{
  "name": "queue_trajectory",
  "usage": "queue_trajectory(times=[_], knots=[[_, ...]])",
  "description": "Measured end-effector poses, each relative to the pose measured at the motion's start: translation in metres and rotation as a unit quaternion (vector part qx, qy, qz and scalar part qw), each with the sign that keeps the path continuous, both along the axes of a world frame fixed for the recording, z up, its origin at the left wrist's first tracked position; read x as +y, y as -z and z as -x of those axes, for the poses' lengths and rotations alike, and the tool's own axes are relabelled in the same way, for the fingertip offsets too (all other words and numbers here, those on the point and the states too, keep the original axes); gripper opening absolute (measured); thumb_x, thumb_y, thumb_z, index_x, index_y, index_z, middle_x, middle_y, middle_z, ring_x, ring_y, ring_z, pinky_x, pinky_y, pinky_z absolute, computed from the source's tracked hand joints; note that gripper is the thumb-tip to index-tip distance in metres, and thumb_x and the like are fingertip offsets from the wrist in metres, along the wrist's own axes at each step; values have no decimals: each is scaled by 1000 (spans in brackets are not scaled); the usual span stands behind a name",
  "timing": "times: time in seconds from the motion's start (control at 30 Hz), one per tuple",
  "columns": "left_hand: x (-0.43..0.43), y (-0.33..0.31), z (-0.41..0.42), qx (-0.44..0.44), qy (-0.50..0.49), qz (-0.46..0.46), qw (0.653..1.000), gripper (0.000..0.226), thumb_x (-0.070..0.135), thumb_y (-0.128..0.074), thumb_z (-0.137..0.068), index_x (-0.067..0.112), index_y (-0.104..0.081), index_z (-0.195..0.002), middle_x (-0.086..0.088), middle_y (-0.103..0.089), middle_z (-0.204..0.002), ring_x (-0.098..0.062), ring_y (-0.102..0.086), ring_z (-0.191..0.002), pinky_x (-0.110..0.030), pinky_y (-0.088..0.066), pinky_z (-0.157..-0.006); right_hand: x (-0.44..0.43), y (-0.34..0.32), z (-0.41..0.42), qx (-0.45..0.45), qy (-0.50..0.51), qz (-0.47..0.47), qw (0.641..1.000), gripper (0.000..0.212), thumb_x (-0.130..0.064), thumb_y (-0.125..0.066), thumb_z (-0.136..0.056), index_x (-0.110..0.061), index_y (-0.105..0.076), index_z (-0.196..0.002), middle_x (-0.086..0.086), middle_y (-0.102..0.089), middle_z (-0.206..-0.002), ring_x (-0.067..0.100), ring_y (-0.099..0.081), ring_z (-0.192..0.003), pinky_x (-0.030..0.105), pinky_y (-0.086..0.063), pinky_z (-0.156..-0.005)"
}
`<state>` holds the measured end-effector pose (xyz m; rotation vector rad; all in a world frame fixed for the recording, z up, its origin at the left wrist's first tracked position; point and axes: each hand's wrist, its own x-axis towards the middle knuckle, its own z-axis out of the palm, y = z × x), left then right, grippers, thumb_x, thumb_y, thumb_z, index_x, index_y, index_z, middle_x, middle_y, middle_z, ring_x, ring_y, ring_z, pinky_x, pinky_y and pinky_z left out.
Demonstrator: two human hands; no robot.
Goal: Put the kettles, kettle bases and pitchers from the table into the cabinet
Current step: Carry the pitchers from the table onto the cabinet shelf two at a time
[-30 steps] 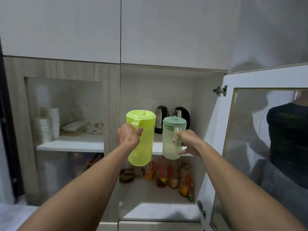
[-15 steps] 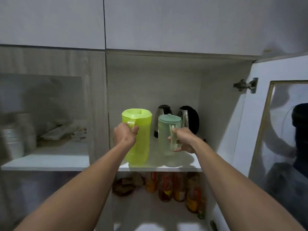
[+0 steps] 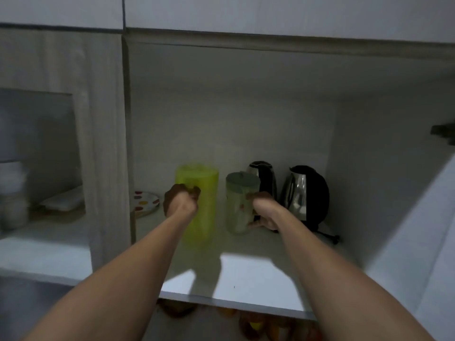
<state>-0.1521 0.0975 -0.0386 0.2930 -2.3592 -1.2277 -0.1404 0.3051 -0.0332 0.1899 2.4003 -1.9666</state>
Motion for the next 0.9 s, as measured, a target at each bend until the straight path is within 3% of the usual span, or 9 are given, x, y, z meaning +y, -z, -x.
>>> queue_trajectory(times=[0.13,0.3,0.47,0.63,0.8,0.9], knots=[[-1,1,36,-30,-40,20,999,34,36,-63,-90,4,-74,-93,-20,-73,-100,-37,-69,-96,-42,-58,-77,-2,9,44,-13,-10,10,1000,33,-30,-42,-105,-16,-56,-131,8,-68,-107,31,-64,-109,54,-53,-93],[-4,5,75,10,-16,53,998,34,34,-62,-92,1,-72,-89,-22,-72,-97,-40,-68,-95,-41,-53,-74,-9,23,87,-10,-33,13,999,24,-28,-41,-105,-18,-55,-122,5,-65,-99,26,-60,-97,48,-50,-87],[-3,9,110,35,-18,64,997,39,36,-61,-94,-1,-70,-90,-24,-71,-96,-42,-67,-96,-41,-52,-76,-16,31,118,-9,-29,3,1000,30,-30,-38,-106,-22,-52,-131,7,-66,-116,11,-63,-85,46,-50,-87],[-6,7,138,24,-25,70,997,39,37,-59,-95,0,-70,-96,-22,-70,-102,-40,-66,-102,-42,-53,-83,-22,36,148,-2,-9,3,1000,35,-30,-37,-106,-15,-56,-132,11,-68,-109,19,-64,-84,50,-53,-88],[-1,5,157,12,-44,84,995,41,37,-59,-96,-2,-69,-98,-22,-69,-102,-41,-65,-102,-42,-52,-80,-23,37,167,-10,-22,14,1000,36,-34,-34,-107,-18,-53,-134,8,-66,-106,21,-62,-92,47,-51,-87],[0,4,165,5,-43,85,995,41,37,-59,-96,-2,-68,-101,-23,-69,-104,-42,-64,-104,-43,-52,-81,-22,35,174,-14,-23,7,1000,26,-34,-33,-107,-22,-52,-121,9,-66,-114,19,-63,-92,50,-51,-95]])
